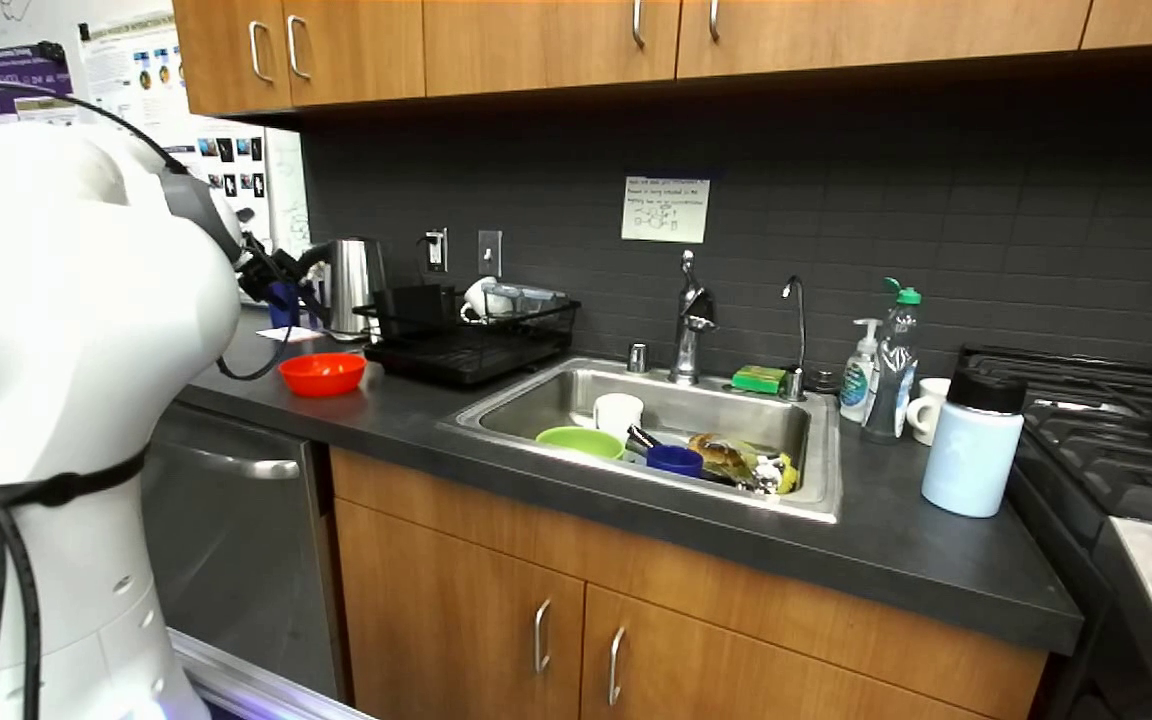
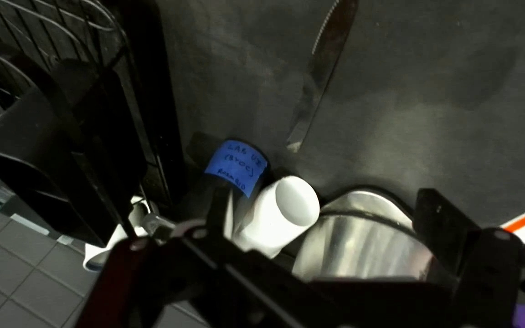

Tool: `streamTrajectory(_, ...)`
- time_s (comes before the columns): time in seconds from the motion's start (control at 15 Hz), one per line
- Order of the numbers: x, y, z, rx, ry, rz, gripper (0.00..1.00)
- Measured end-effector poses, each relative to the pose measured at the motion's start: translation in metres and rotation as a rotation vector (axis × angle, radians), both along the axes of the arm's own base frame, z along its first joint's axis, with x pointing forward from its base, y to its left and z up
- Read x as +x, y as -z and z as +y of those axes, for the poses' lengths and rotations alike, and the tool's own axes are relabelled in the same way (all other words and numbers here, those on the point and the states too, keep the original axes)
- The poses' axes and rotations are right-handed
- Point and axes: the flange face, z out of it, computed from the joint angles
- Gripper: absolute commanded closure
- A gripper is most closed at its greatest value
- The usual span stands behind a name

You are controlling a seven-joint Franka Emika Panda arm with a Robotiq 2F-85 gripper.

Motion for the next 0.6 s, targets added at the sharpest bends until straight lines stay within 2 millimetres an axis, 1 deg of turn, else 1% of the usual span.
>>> streamTrajectory(0.27, 0.003, 0.018, -0.014, -0.04, 0.016, 0.111, 0.0)
streamTrajectory(0.6, -0.002, 0.025, -0.011, -0.036, -0.016, 0.174, 0.0)
